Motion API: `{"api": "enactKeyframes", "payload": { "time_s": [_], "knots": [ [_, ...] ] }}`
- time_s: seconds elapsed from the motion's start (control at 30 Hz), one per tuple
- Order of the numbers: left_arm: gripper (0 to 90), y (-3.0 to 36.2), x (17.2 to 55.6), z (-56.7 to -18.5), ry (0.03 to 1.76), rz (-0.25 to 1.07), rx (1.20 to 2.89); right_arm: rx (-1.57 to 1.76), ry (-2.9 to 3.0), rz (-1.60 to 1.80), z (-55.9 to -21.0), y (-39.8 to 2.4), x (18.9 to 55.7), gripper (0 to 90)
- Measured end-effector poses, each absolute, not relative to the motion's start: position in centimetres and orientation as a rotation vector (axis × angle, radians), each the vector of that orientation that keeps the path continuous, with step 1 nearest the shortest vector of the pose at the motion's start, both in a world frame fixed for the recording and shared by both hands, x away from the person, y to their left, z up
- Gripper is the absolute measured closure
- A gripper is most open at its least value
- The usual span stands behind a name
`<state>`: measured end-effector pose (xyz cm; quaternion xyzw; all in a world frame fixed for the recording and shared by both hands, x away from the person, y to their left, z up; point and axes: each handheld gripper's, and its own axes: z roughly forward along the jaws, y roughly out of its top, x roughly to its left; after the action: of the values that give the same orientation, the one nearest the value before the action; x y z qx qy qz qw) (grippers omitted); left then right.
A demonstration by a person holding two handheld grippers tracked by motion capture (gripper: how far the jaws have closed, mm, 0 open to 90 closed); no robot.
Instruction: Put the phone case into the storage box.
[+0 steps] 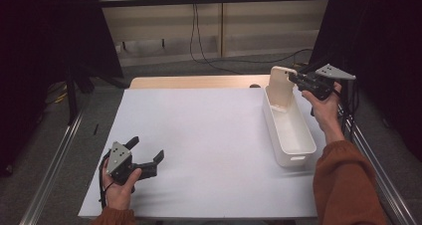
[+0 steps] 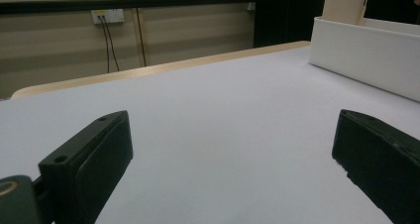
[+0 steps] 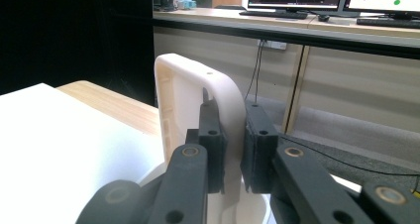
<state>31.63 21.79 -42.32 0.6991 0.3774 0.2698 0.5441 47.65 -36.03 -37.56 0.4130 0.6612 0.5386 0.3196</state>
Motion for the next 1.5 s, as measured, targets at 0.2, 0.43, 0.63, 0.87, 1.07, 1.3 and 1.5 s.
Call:
{"api": "enactKeyframes", "payload": {
  "time_s": [0.2, 0.43, 0.63, 0.87, 1.07, 1.3, 1.5],
  "knots": [
    [2.5, 21.7, 31.6, -42.3, 0.892, 0.642, 1.660, 1.083, 1.746, 1.413, -38.0, -35.8, 47.9, 80.9],
    [2.5, 21.7, 31.6, -42.3, 0.889, 0.642, 1.661, 1.092, 1.755, 1.390, -38.5, -35.9, 48.2, 81.0],
    [2.5, 21.7, 31.6, -42.3, 0.892, 0.644, 1.662, 1.094, 1.756, 1.391, -38.9, -35.8, 48.5, 80.9],
    [2.5, 21.7, 31.6, -42.3, 0.891, 0.642, 1.663, 1.099, 1.759, 1.385, -39.2, -35.7, 48.7, 80.9],
    [2.5, 21.6, 31.6, -42.4, 0.889, 0.645, 1.669, 1.098, 1.774, 1.371, -39.1, -35.9, 49.0, 80.6],
    [2.6, 21.6, 31.7, -42.5, 0.887, 0.637, 1.672, 1.105, 1.772, 1.356, -39.1, -35.9, 49.3, 79.6],
    [2.7, 21.5, 31.7, -42.5, 0.883, 0.642, 1.680, 1.114, 1.776, 1.334, -39.1, -35.9, 49.6, 77.5]
  ]
}}
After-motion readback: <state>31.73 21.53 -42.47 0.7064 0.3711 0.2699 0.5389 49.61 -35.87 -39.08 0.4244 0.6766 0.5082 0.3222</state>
